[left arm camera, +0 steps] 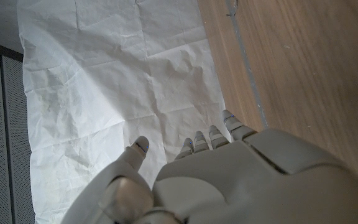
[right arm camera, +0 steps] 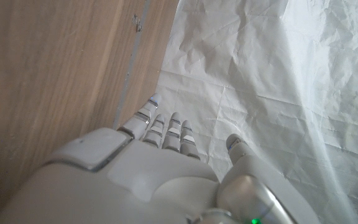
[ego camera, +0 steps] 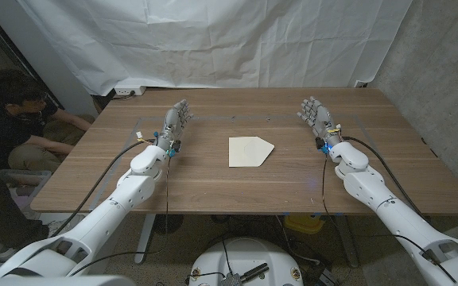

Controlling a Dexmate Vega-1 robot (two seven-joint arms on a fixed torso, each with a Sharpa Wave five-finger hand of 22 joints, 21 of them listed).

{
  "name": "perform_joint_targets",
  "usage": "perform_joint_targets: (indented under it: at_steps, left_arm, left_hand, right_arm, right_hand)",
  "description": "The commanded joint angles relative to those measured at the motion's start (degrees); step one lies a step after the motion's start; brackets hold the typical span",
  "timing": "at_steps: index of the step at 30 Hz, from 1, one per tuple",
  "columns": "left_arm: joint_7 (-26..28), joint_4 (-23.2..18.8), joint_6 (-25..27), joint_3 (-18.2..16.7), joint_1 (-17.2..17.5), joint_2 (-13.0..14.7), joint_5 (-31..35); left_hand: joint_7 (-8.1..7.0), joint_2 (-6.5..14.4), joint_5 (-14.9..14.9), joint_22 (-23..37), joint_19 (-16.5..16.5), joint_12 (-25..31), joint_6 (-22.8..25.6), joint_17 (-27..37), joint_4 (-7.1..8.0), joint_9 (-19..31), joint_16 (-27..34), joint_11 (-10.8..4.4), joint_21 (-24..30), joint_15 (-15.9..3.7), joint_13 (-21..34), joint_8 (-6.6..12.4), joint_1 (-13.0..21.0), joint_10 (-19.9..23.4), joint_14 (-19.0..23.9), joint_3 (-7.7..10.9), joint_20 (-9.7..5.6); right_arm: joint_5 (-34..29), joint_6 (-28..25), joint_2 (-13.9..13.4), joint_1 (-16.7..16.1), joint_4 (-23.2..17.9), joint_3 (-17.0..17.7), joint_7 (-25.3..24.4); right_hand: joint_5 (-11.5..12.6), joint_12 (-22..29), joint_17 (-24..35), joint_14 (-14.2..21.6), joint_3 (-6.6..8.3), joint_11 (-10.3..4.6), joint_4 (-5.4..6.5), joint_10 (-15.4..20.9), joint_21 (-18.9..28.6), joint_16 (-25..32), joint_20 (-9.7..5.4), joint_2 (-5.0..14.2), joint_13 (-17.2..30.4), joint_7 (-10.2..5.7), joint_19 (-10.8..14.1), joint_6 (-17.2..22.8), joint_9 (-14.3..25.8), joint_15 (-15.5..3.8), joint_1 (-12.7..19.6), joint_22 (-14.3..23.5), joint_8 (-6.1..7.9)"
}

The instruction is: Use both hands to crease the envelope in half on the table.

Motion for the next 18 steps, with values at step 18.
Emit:
perform_joint_targets:
  at_steps: [18]
  left_arm:
    - [8.2, -7.7, 0.4, 6.1, -1.5, 7.4, 17.7]
  left_hand:
    - [-0.89, 4.6, -0.1, 0.0, 1.2, 1.7, 5.6, 0.0, -1.57, 0.2, 1.0, -0.23, 0.4, 0.23, 0.3, 1.62, 1.2, 4.9, 3.8, 1.51, 0.0]
  right_arm:
    - [-2.8, -1.0, 0.5, -4.0, -4.3, 2.5, -0.4]
  right_hand:
    - [0.2, 0.4, -0.1, 1.3, 0.14, 1.05, -1.17, 1.1, 0.5, 0.4, 1.13, 0.86, 0.2, 0.54, 0.9, 0.8, 0.3, 1.14, 1.3, 0.3, 0.52]
